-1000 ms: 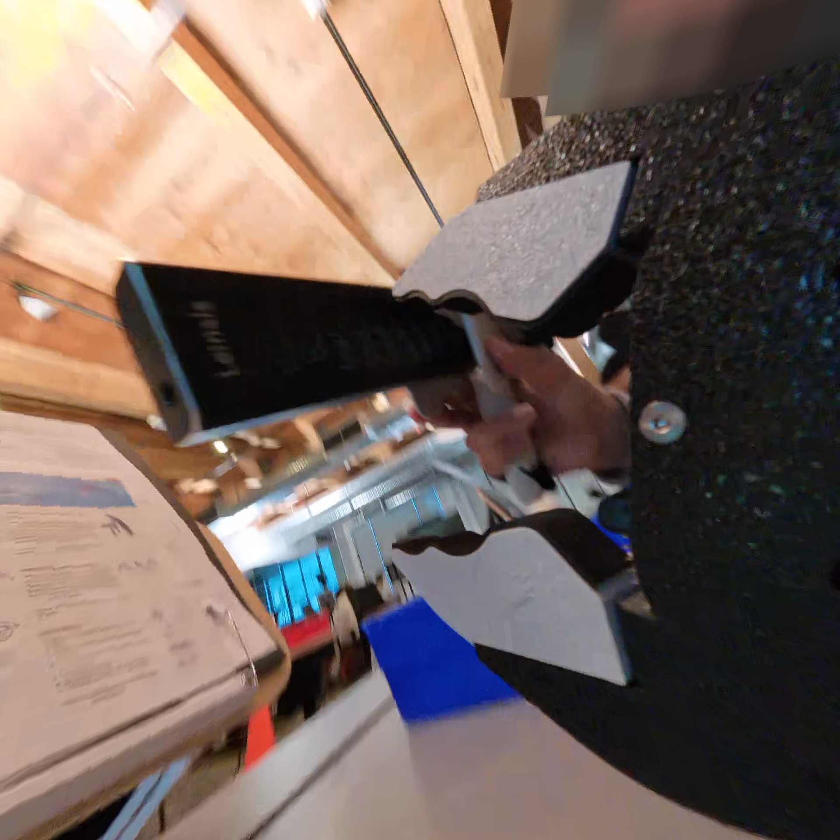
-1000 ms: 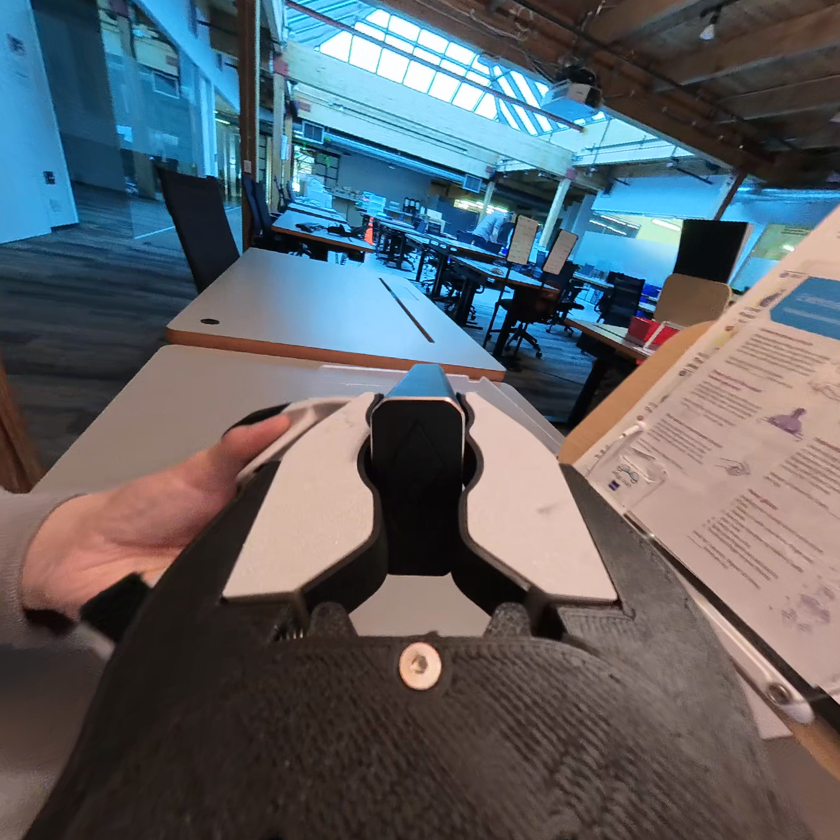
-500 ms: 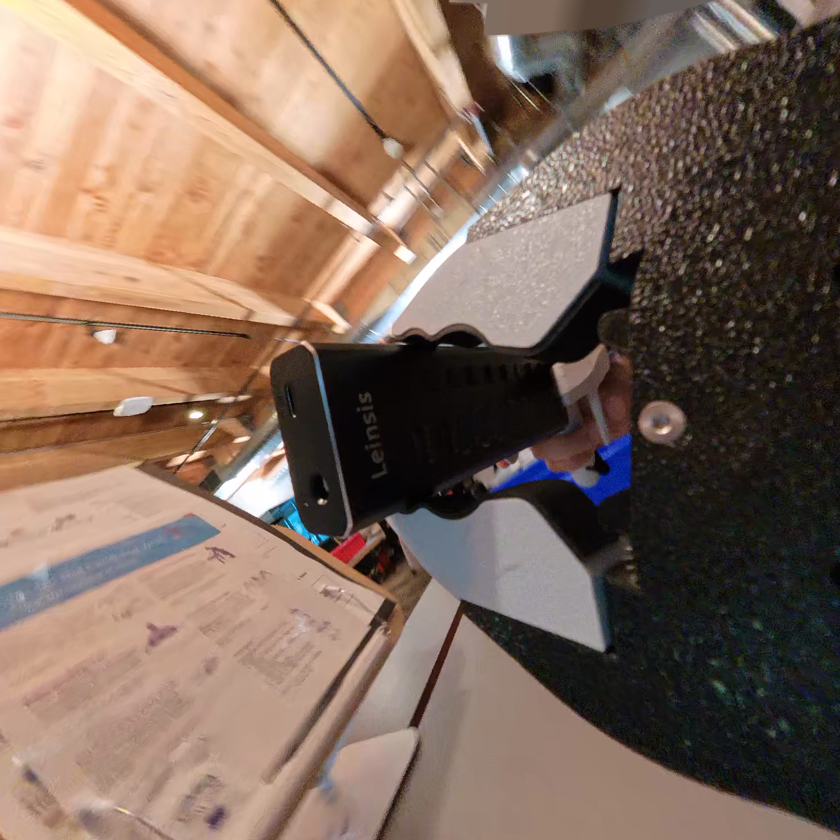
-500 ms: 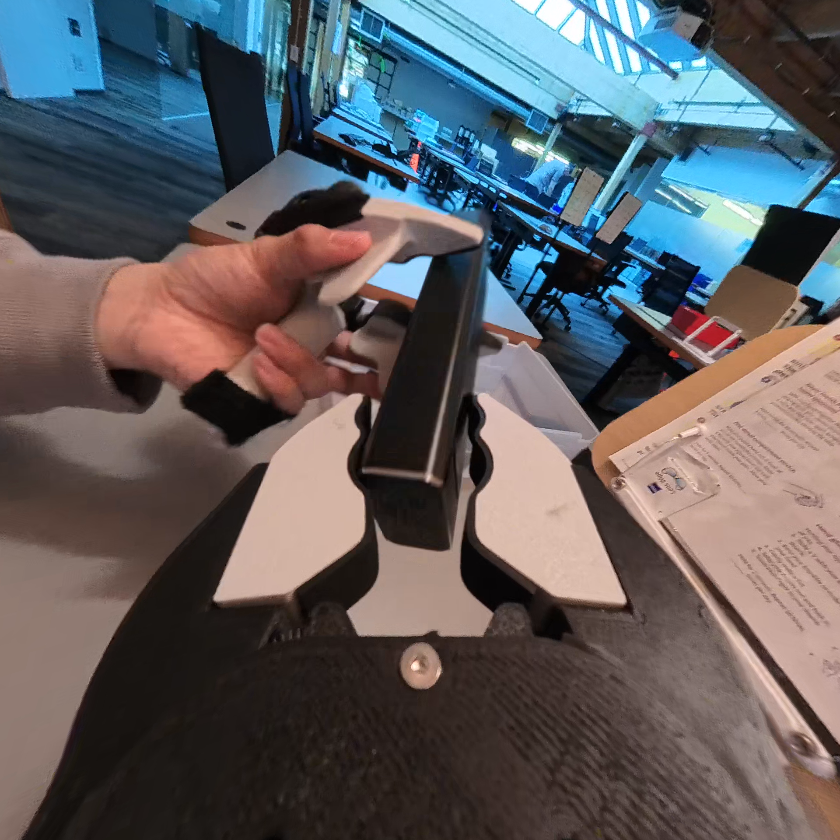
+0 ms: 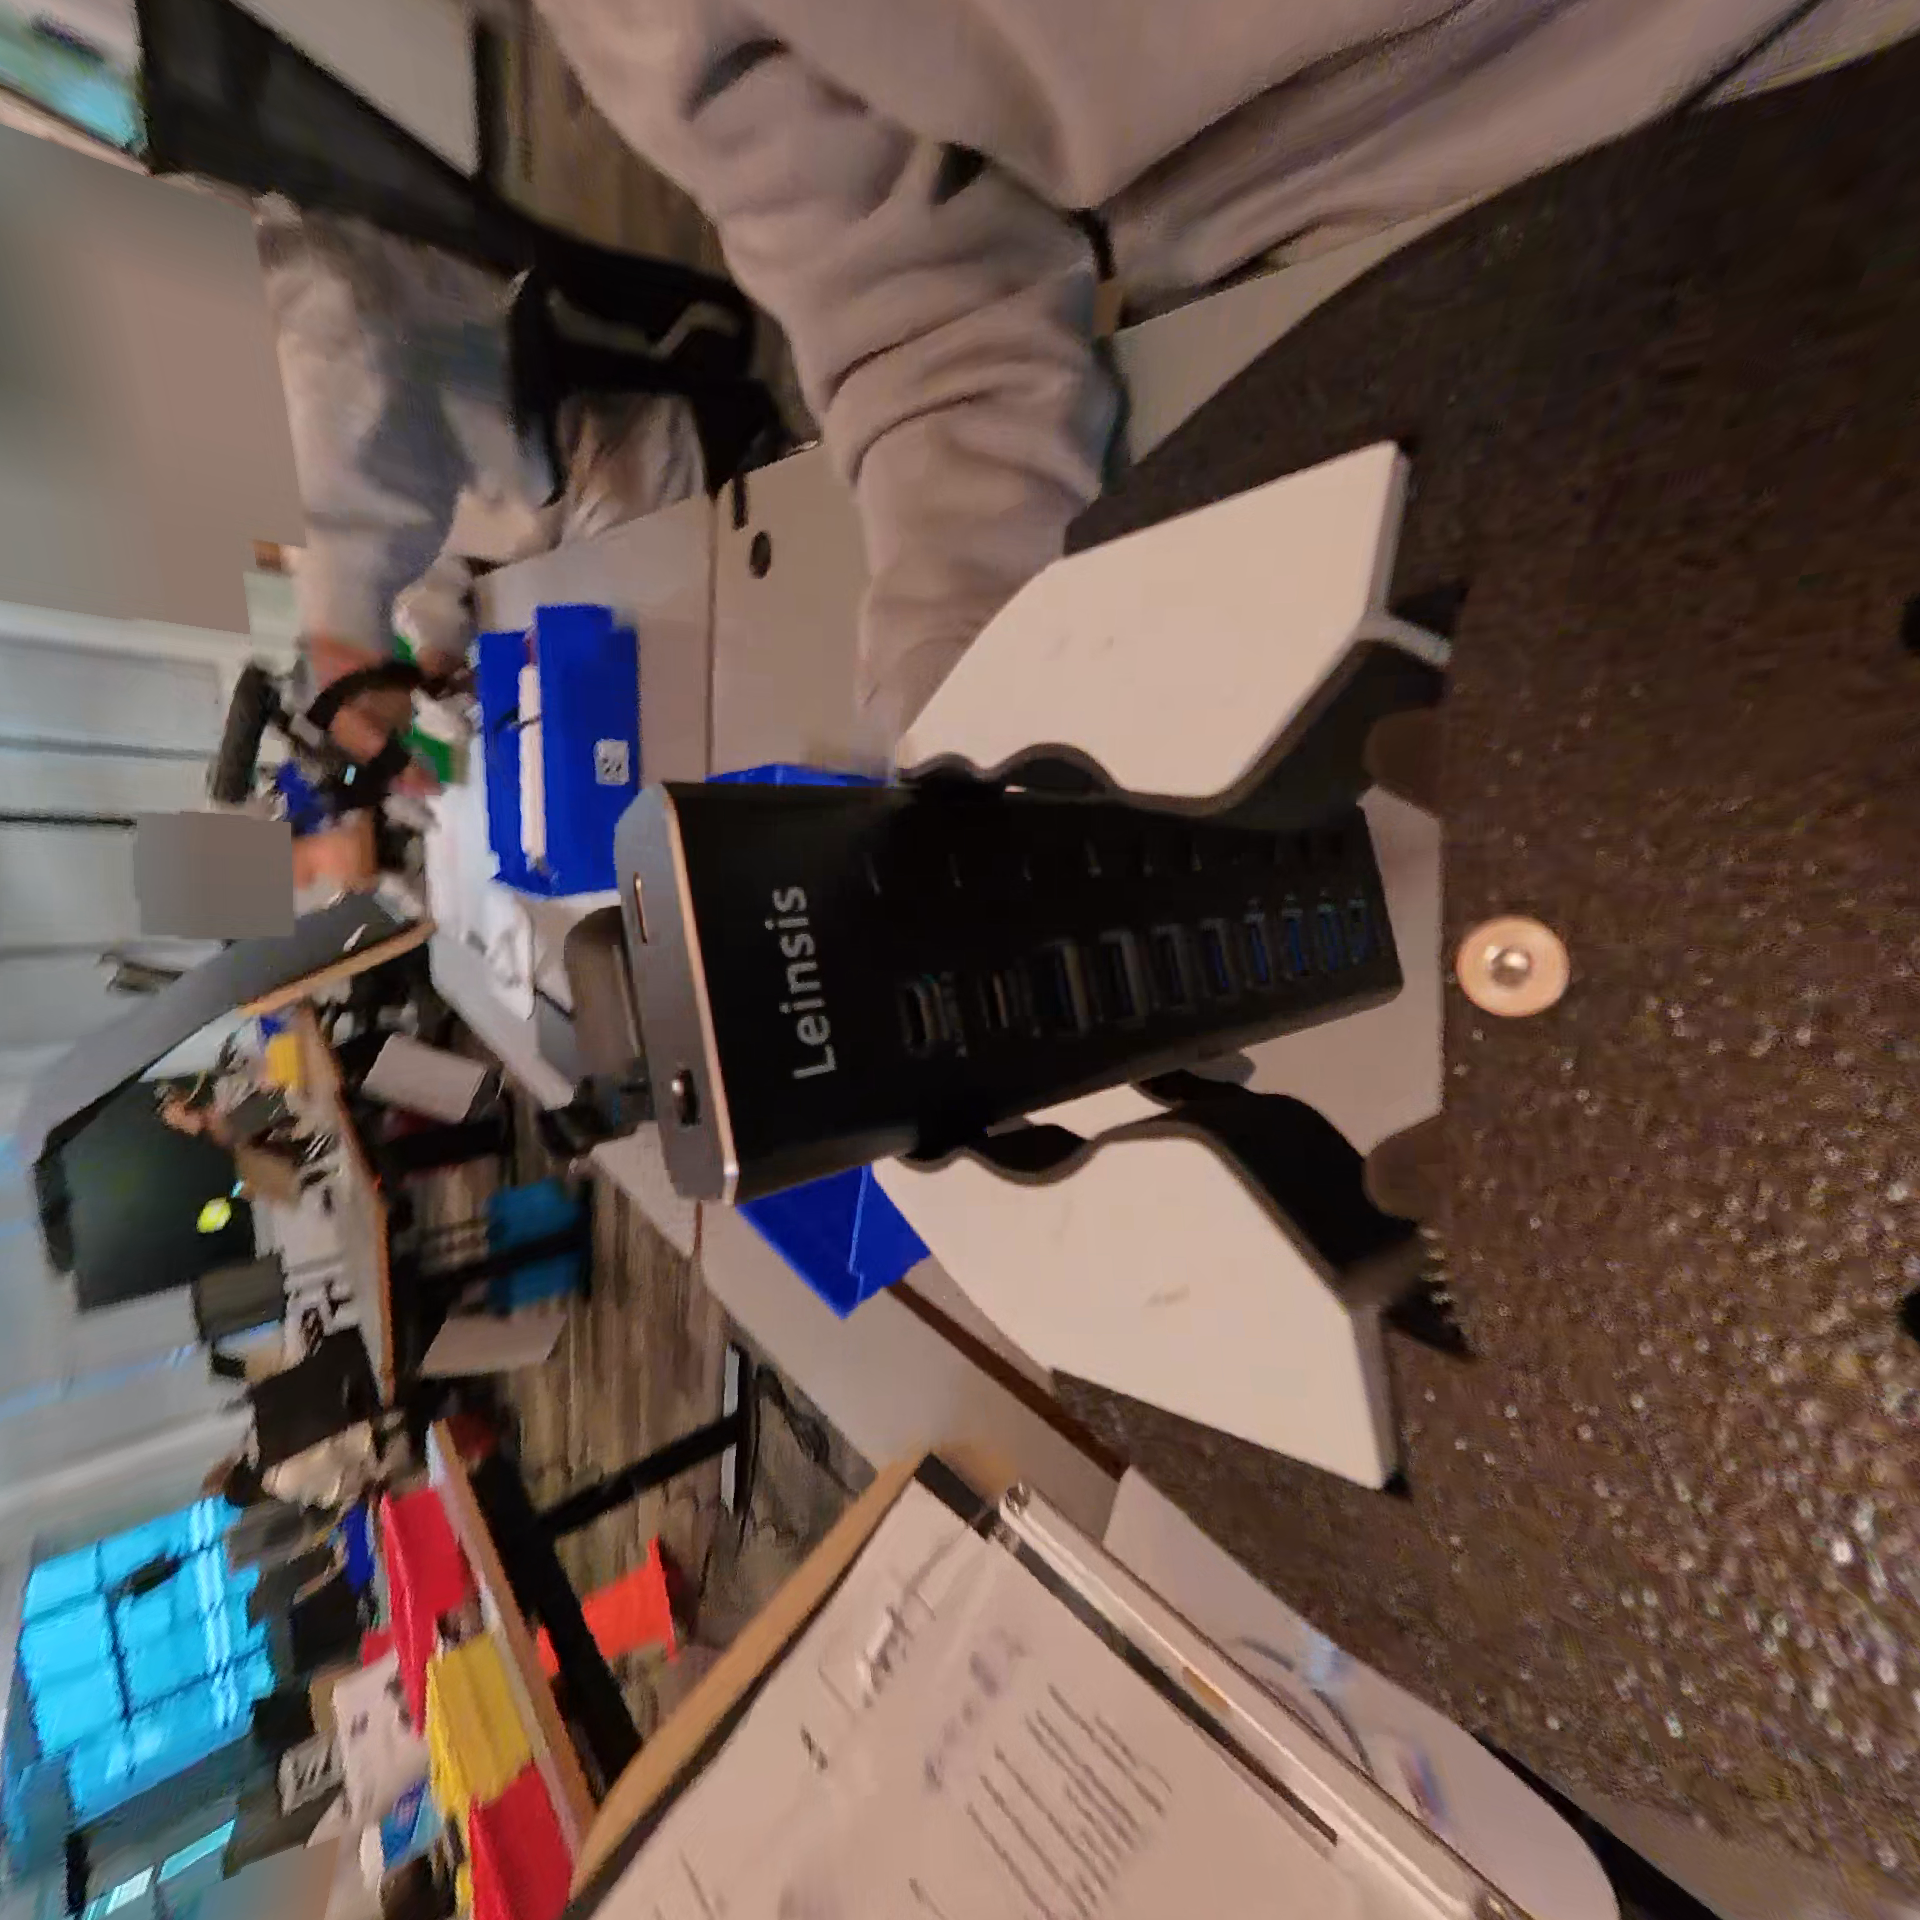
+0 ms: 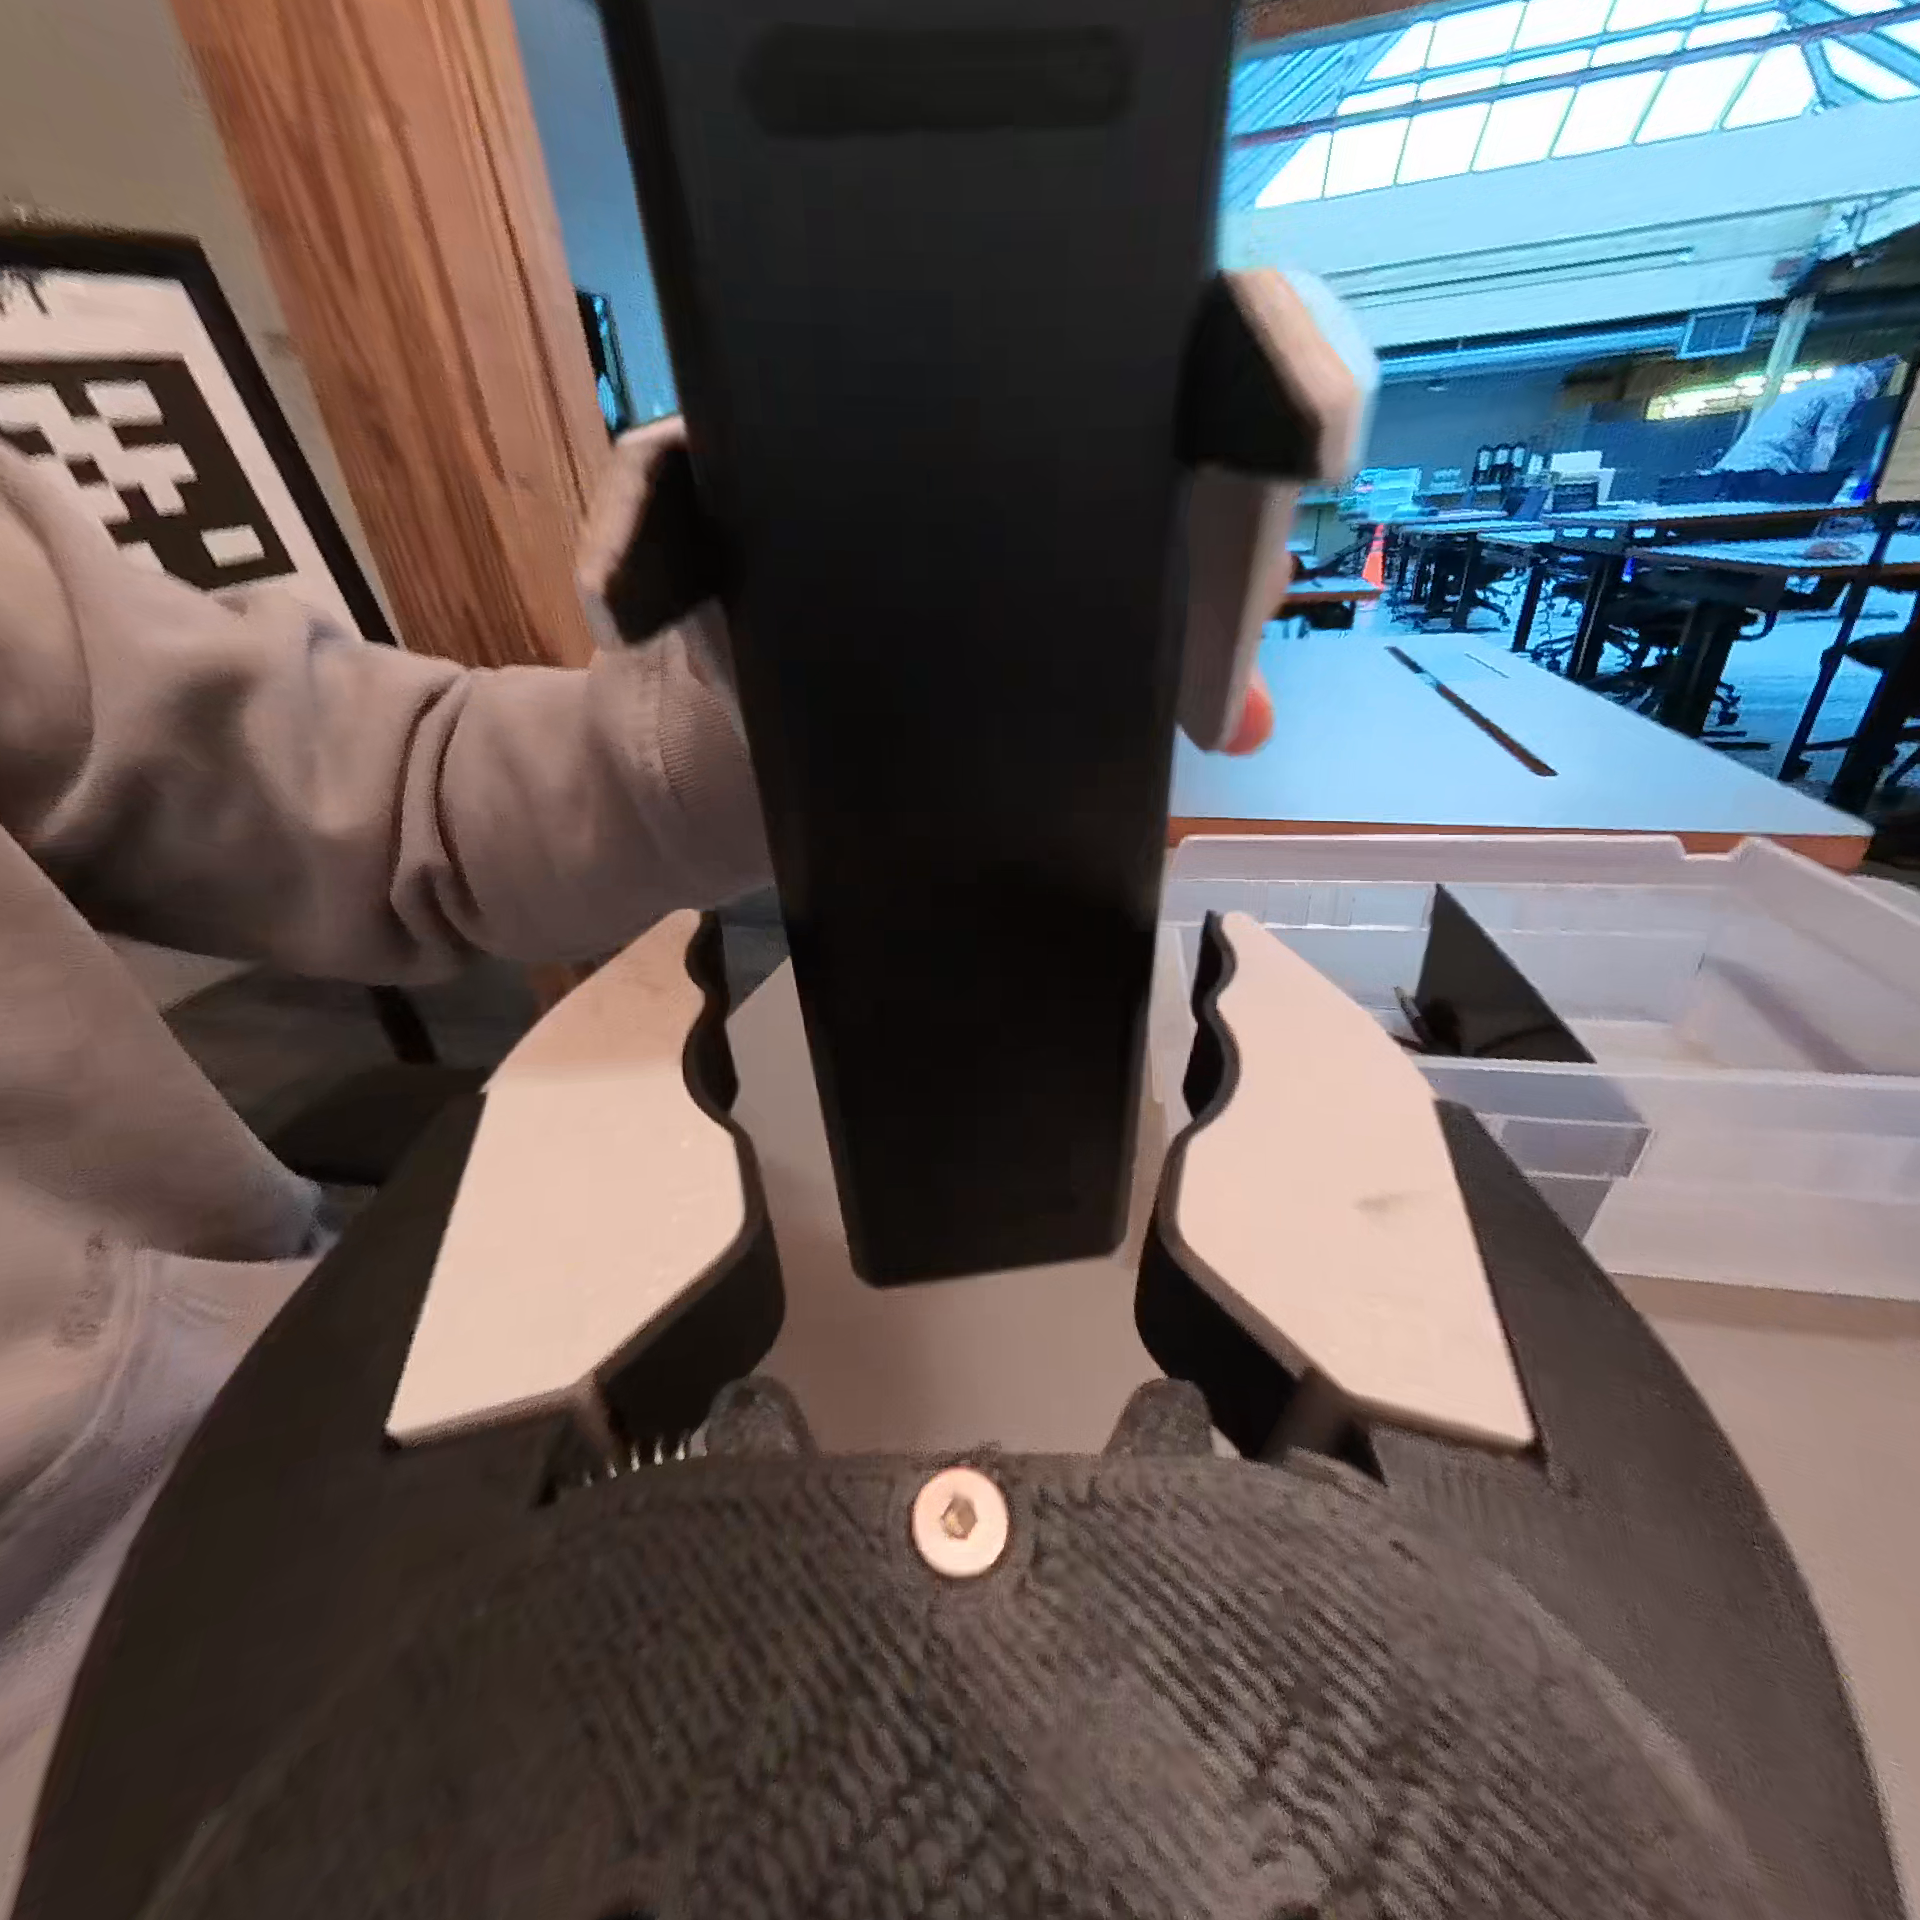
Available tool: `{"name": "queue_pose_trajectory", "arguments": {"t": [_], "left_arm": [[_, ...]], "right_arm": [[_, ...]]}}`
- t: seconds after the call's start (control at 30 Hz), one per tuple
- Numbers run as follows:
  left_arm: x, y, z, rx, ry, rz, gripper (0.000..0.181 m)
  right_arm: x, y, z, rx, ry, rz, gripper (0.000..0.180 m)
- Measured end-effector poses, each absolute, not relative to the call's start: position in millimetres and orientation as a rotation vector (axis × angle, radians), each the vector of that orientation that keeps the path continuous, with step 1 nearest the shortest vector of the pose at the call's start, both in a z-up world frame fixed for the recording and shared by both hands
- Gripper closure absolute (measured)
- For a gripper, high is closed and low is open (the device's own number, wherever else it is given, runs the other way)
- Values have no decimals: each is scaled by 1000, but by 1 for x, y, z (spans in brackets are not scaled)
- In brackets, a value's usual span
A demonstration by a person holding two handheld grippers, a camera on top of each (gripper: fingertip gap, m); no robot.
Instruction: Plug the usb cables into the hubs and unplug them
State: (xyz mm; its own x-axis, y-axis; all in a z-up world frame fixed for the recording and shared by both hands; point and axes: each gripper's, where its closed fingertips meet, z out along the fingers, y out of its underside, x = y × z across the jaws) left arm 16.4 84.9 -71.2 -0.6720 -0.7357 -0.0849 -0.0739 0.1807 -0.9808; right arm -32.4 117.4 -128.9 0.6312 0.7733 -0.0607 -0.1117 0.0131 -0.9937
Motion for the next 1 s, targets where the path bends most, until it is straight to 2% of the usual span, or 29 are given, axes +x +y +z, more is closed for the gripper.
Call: {"name": "queue_pose_trajectory", "arguments": {"t": [0.07, 0.23, 0.4, 0.6, 0.7, 1.0], "left_arm": [[16, 77, -81, -703, 1962, -1541, 119], [20, 85, -97, -729, 1985, -1425, 116], [15, 97, -73, -746, 1871, -1309, 106], [14, 100, -85, -778, 2087, -942, 99], [15, 109, -99, -774, 2169, -738, 115], [12, 110, -101, -805, 2241, -804, 117]], "right_arm": [[-34, 119, -133, -1403, -662, 649, 113], [-19, 134, -151, -1557, -658, 433, 116], [3, 142, -168, -1647, -661, 249, 116], [-3, 145, -173, -1667, -690, 229, 116], [-3, 146, -177, -1684, -703, 208, 116], [-10, 141, -168, -1605, -642, 376, 116]]}}
